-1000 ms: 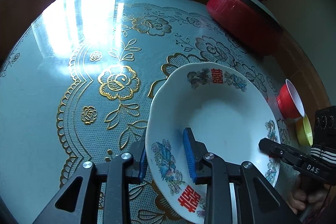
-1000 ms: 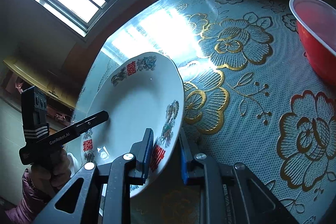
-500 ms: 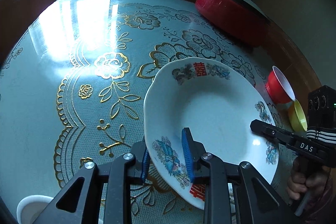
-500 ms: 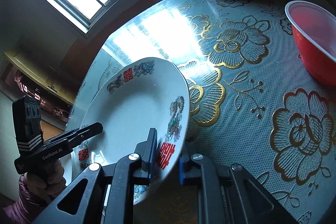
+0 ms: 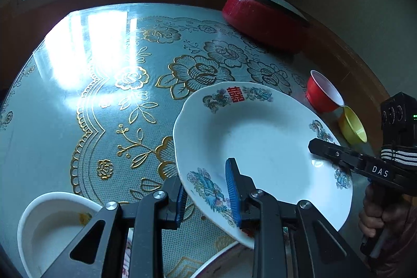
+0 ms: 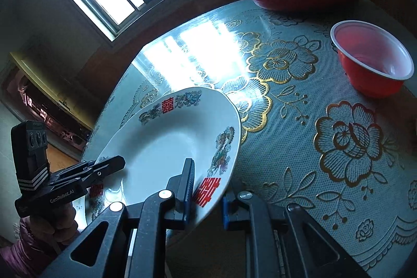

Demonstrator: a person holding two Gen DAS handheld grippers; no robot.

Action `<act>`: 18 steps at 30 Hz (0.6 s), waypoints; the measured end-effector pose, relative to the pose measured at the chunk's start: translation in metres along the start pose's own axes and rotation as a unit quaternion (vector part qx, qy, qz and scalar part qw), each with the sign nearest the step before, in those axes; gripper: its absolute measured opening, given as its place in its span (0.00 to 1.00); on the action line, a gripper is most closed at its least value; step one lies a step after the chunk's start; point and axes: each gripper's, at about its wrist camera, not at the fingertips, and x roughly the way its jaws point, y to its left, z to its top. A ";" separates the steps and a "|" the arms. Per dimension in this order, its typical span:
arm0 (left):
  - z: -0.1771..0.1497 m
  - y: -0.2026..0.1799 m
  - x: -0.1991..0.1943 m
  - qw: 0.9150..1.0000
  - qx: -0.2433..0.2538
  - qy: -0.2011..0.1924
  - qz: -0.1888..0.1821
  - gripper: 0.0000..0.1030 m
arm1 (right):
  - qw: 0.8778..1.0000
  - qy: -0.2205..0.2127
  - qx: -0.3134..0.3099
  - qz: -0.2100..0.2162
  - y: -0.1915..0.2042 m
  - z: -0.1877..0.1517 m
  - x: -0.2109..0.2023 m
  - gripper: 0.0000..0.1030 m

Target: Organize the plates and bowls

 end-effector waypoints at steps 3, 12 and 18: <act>-0.007 -0.004 -0.015 1.000 0.007 -0.011 -0.003 0.27 | 1.000 -0.009 -0.003 0.000 0.007 -0.008 -0.012 0.16; -0.045 -0.013 -0.068 0.999 0.020 -0.040 -0.015 0.27 | 0.999 -0.027 -0.020 0.011 0.031 -0.045 -0.049 0.16; -0.082 -0.008 -0.091 0.999 0.006 -0.040 -0.023 0.27 | 0.999 -0.020 -0.035 0.023 0.051 -0.075 -0.060 0.16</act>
